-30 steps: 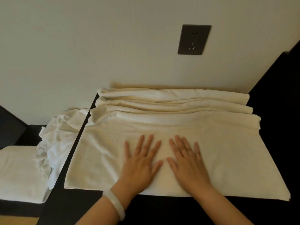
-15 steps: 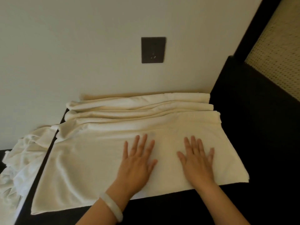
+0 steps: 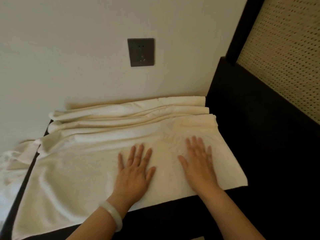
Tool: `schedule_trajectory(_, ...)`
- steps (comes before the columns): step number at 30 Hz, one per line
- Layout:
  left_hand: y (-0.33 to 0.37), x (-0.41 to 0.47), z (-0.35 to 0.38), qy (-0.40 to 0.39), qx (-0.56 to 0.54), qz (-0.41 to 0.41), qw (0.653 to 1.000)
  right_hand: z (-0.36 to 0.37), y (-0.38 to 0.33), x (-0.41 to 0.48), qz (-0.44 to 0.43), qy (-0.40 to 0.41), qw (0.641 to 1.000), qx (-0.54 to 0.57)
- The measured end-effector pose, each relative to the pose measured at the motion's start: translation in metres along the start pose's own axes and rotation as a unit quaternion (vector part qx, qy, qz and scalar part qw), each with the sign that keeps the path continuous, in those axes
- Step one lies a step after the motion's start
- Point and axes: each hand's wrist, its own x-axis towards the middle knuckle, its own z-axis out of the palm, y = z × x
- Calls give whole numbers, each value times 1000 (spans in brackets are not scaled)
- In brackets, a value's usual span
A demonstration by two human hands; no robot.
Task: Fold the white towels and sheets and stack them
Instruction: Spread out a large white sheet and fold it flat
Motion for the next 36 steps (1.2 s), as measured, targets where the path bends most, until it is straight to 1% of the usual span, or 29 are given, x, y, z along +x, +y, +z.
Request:
schedule_trajectory(2,-1,0,0,-1,3,7,1000,16,-25,-3,-67,-29,997,-13)
schedule_trajectory(3,-4,-1,-1,-1,5,14,1000,22,-28,-6,-73,-31,996,-28)
schedule_trajectory(6,-32,-11,-2,6,11,7,1000,23,-13,-8,-55,-29,997,-51)
schedule_trajectory(9,-78,-33,-5,20,3,-67,998,17,-10,-5,-13,-57,995,-85)
schedule_trajectory(11,-95,-45,-9,18,5,-100,995,13,-37,3,2,-60,993,-105)
schedule_trajectory(12,-97,-48,-10,14,4,-101,995,14,-59,7,-19,-49,994,-94)
schedule_trajectory(14,-94,-50,-12,12,-10,-93,995,23,-116,10,-116,-34,992,-36)
schedule_trajectory(16,-95,-51,-14,12,-29,-76,997,39,-168,3,-198,-57,979,-2)
schedule_trajectory(17,-100,-55,-16,10,-33,-68,997,48,-185,-3,-218,-68,974,-11)
schedule_trajectory(18,-108,-62,-17,10,-35,-69,997,56,-194,-8,-221,-70,972,-28)
schedule_trajectory(20,-131,-84,-18,14,-41,-107,993,65,-195,-12,-208,-59,975,-56)
schedule_trajectory(22,-159,-108,-21,16,-35,-157,987,67,-190,-12,-208,-51,976,-49)
schedule_trajectory(24,-182,-129,-27,18,-22,-182,983,69,-189,-10,-212,-61,975,-33)
schedule_trajectory(25,-191,-138,-30,19,-34,-194,980,69,-188,-9,-212,-68,974,-36)
schedule_trajectory(27,-203,-150,-36,16,-86,-227,970,70,-188,-10,-207,-69,975,-44)
schedule_trajectory(29,-207,-156,-42,29,-143,-276,950,69,-187,-11,-206,-62,976,-44)
schedule_trajectory(31,-207,-160,-49,60,-147,-323,933,71,-186,-10,-206,-59,976,-42)
schedule_trajectory(33,-207,-161,-54,71,-147,-344,925,73,-185,-9,-206,-57,976,-49)
schedule_trajectory(34,-208,-160,-56,66,-172,-349,919,74,-184,-8,-207,-56,975,-51)
schedule_trajectory(36,-212,-154,-62,47,-244,-367,897,75,-184,-8,-205,-52,976,-54)
